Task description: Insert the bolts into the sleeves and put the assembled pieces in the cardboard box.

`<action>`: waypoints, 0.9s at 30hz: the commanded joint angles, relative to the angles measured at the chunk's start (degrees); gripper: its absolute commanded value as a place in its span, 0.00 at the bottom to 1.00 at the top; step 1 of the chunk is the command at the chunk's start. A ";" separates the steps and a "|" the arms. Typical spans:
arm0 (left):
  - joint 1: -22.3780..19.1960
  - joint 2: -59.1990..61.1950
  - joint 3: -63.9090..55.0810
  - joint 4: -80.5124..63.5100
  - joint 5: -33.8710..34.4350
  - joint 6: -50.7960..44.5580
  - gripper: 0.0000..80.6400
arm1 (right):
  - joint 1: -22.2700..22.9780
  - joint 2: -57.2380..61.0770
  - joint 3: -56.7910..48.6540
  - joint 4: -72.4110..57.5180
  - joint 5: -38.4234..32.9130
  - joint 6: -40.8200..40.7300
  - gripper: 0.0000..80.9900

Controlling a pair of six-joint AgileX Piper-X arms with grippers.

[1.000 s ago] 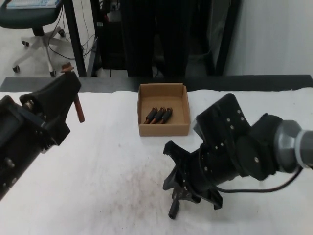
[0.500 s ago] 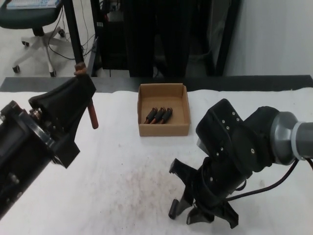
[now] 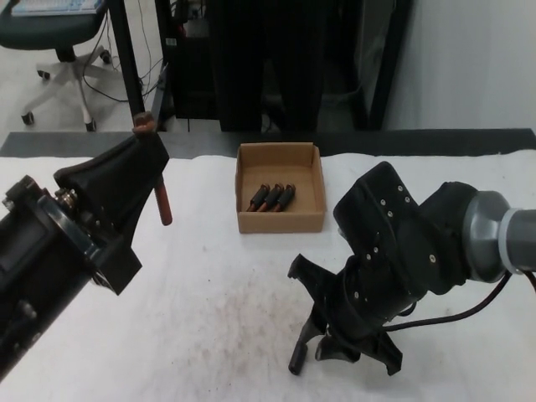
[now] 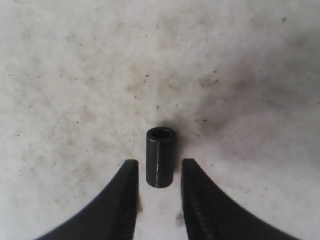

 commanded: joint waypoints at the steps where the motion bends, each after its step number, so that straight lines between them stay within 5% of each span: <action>1: -0.24 -0.85 0.00 -0.68 -0.37 0.44 0.00 | 0.13 -0.03 -0.29 -1.81 0.84 0.10 0.28; 27: -0.24 -0.85 0.00 1.44 -0.27 0.44 0.00 | 4.13 5.53 -0.29 -3.46 -0.04 0.00 0.27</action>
